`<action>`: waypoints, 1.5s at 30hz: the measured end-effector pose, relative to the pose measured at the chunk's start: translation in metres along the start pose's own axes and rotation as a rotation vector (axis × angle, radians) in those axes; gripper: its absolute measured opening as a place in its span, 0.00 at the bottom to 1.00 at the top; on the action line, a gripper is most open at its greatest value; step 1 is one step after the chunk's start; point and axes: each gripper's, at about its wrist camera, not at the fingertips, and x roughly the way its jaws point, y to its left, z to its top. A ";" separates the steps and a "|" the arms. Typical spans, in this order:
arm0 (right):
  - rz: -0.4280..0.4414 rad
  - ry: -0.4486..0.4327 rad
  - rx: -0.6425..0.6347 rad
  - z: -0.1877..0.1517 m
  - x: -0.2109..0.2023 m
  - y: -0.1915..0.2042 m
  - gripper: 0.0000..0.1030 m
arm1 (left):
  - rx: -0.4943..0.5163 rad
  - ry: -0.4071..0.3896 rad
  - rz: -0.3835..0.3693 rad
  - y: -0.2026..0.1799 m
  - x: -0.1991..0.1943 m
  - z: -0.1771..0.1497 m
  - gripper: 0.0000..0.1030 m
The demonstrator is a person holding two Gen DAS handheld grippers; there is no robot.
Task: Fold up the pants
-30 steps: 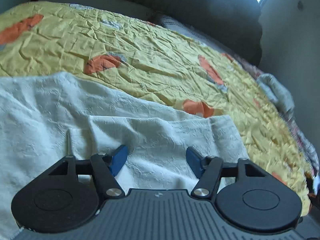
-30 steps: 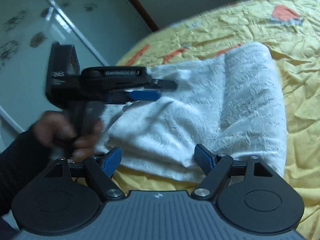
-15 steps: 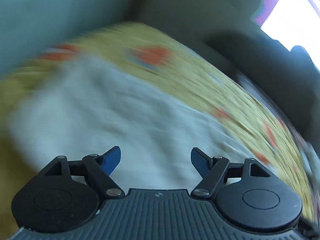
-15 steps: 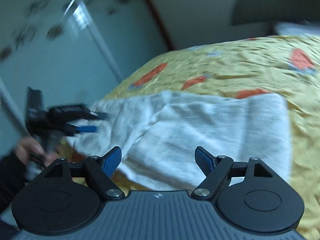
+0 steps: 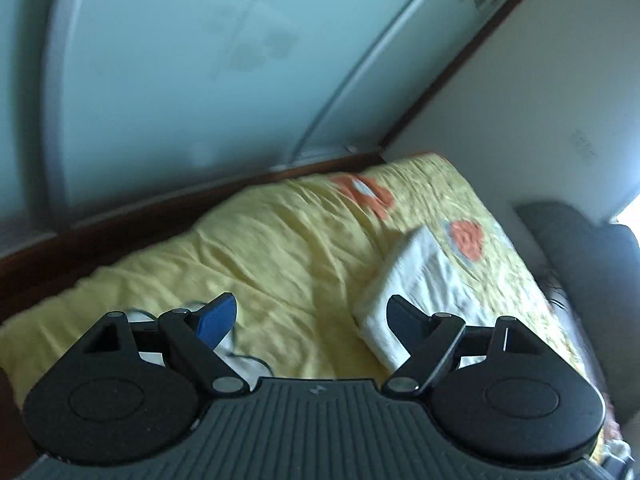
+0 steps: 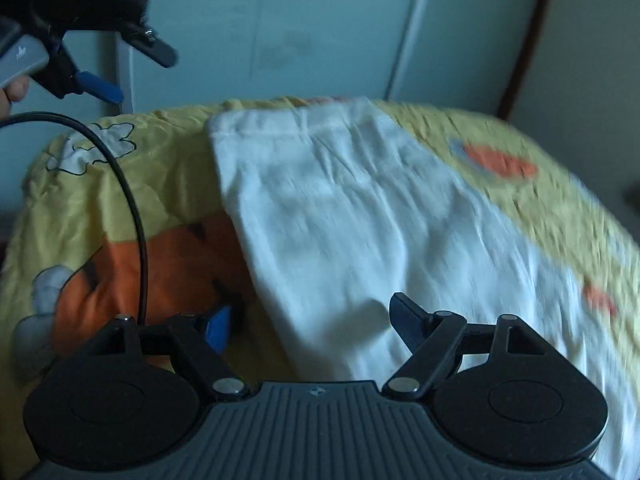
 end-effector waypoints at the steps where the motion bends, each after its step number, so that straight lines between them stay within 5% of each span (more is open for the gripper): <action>1: -0.012 0.004 -0.015 0.004 0.005 0.002 0.78 | 0.012 0.021 -0.022 -0.001 -0.001 -0.006 0.81; 9: -0.043 -0.001 0.047 0.014 0.015 -0.004 0.76 | -0.039 0.148 -0.151 -0.011 0.030 -0.017 0.82; 12: 0.009 0.007 0.080 0.016 0.012 -0.007 0.55 | -0.059 0.163 -0.188 -0.016 0.037 -0.022 0.83; 14: 0.015 0.008 0.079 0.014 0.013 -0.004 0.50 | -0.096 0.176 -0.198 -0.017 0.044 -0.025 0.89; 20: 0.048 -0.027 0.174 0.001 0.016 -0.011 0.49 | -0.111 0.218 -0.160 -0.027 0.065 -0.028 0.90; 35: 0.076 -0.085 0.228 -0.011 0.016 -0.016 0.50 | 0.065 0.187 -0.074 -0.073 0.103 -0.022 0.88; 39: 0.082 -0.086 0.233 -0.011 0.017 -0.018 0.51 | 0.147 0.150 -0.025 -0.081 0.103 -0.026 0.74; 41: 0.086 -0.087 0.236 -0.011 0.017 -0.018 0.51 | 0.181 0.147 0.017 -0.083 0.104 -0.026 0.53; 45: 0.092 -0.088 0.239 -0.011 0.017 -0.018 0.52 | 0.221 0.155 0.029 -0.080 0.103 -0.025 0.46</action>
